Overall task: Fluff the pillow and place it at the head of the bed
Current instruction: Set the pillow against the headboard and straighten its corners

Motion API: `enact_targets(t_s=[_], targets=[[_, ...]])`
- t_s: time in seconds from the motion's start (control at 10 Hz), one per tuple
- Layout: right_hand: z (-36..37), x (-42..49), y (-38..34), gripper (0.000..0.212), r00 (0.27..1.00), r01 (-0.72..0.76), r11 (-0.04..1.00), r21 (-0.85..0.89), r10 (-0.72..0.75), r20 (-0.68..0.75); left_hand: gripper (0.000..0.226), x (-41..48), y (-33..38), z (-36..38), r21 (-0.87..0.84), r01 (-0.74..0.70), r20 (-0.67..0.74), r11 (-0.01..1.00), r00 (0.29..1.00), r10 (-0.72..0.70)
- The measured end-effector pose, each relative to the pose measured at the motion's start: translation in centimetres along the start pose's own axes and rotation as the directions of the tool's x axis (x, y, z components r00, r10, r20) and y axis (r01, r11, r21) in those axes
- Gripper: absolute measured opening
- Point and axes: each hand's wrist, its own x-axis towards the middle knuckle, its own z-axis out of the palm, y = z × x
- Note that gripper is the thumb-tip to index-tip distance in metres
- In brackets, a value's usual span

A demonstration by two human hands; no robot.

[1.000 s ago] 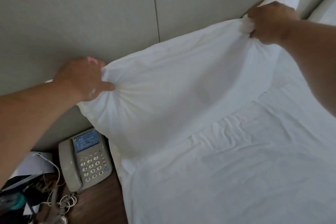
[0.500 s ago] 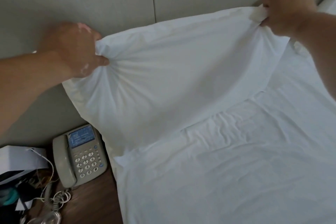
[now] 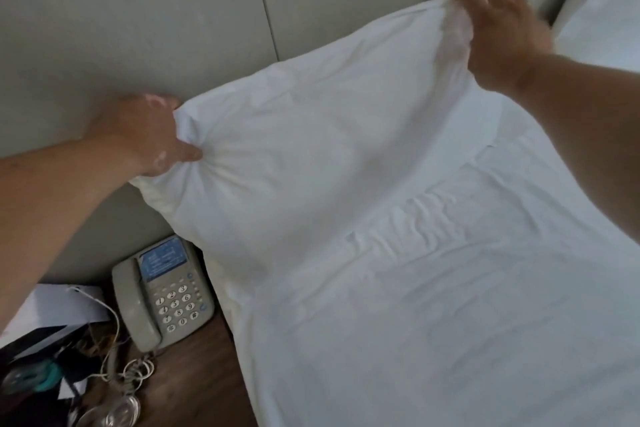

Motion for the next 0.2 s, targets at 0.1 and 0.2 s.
enact_targets(t_s=[0.1,0.2], targets=[[-1.1,-3.6,-0.4,0.081,0.999,-0.039,0.992,0.117,0.042,-0.026,0.072,-1.6,-0.1,-0.2,0.007,0.034,-0.016,0.999,0.999,-0.034],[-1.7,-10.2,-0.8,0.073,0.997,-0.073,0.965,0.251,0.074,0.008,0.080,-4.2,-0.6,0.2,-0.067,0.043,-0.015,0.997,0.999,-0.044]])
